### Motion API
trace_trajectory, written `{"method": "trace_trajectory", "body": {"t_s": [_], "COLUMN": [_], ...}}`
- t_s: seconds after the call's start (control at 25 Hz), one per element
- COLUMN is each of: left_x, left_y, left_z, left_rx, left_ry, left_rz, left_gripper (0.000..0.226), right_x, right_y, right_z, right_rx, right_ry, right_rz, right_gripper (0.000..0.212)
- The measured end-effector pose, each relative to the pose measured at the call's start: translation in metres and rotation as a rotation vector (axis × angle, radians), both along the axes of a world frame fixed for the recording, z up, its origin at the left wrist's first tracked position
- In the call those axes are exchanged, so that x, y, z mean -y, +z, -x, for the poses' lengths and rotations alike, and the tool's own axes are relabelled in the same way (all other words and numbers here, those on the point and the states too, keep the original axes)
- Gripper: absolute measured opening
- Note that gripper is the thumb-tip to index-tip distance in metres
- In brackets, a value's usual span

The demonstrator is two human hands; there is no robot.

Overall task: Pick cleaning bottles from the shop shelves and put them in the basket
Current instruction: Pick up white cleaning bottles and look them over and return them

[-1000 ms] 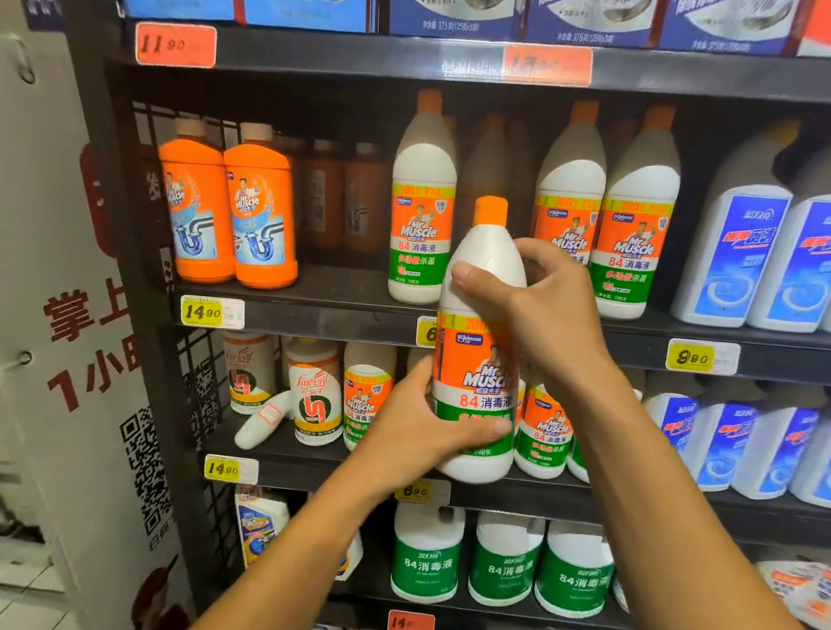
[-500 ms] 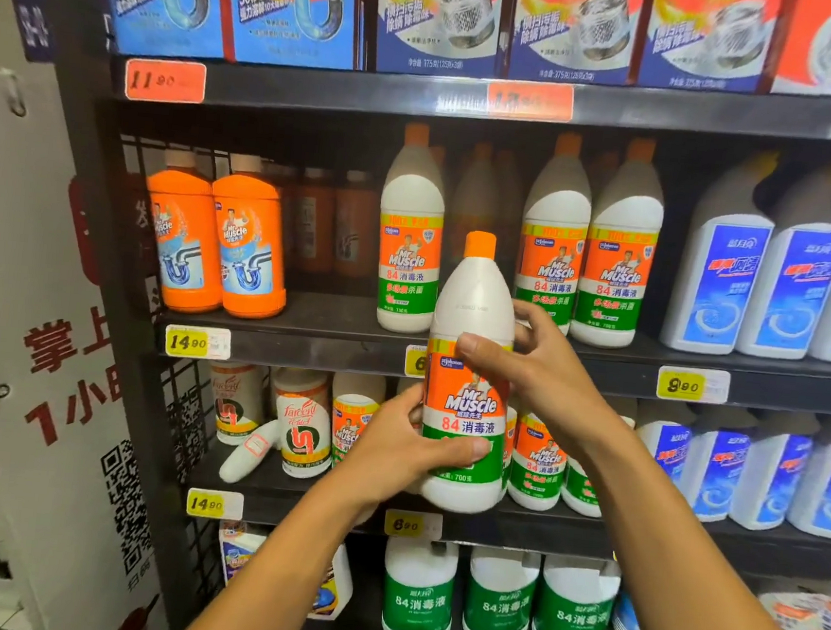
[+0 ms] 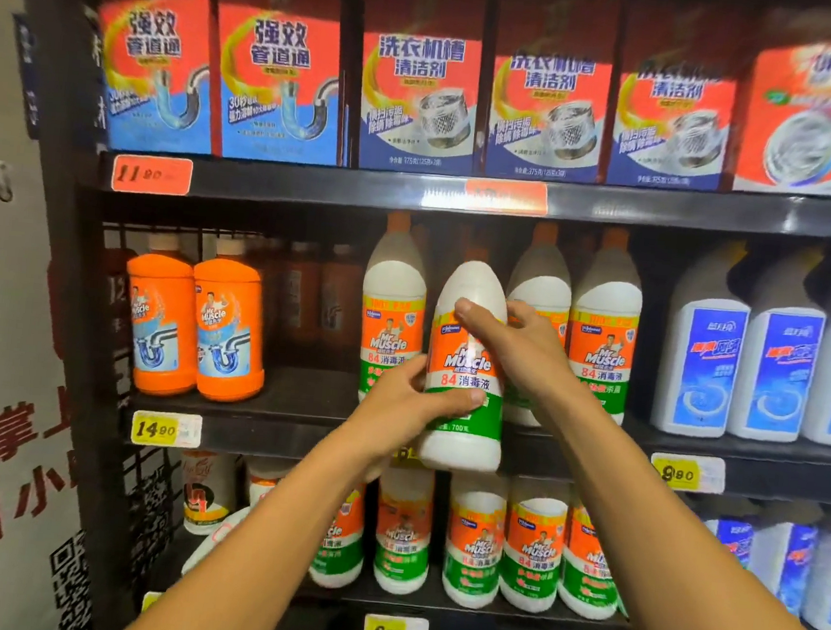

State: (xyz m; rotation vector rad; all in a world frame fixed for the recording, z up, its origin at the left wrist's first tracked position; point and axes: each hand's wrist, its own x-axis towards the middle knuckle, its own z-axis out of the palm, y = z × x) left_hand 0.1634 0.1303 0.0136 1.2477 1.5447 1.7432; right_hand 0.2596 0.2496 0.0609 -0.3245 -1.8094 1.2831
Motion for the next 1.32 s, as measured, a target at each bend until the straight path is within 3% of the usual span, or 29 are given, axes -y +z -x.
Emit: {"method": "trace_trajectory", "body": {"t_s": [0.28,0.44,0.72,0.92,1.04,1.32], "left_x": [-0.03,-0.045,-0.058,-0.054,-0.053,-0.053], "left_y": [0.025,0.017,0.014,-0.001,-0.008,-0.007], "left_z": [0.018,0.024,0.026,0.009,0.002,0.0], "left_rx": [-0.098,-0.204,-0.344,-0.519,-0.556,-0.533], "left_ry": [0.098,0.178,0.257,0.43,0.493,0.489], "left_rz": [0.055,0.062,0.089,0.07,0.044,0.012], "left_gripper": [0.05,0.058,0.057,0.085,0.087,0.081], "right_x": [-0.019,-0.022,-0.018,-0.016,-0.017,-0.023], "right_y": [0.024,0.028,0.023,0.017,0.013,-0.009], "right_z": [0.013,0.011,0.018,0.023,0.024,0.023], "right_rx": [0.07,0.219,0.221,0.261,0.339,0.21], "right_ry": [-0.117,-0.343,-0.461,-0.573,-0.681,-0.569], "right_rz": [-0.181,-0.393,-0.451,-0.575,-0.708,-0.683], "right_gripper": [0.036,0.044,0.049,0.055,0.066,0.079]}}
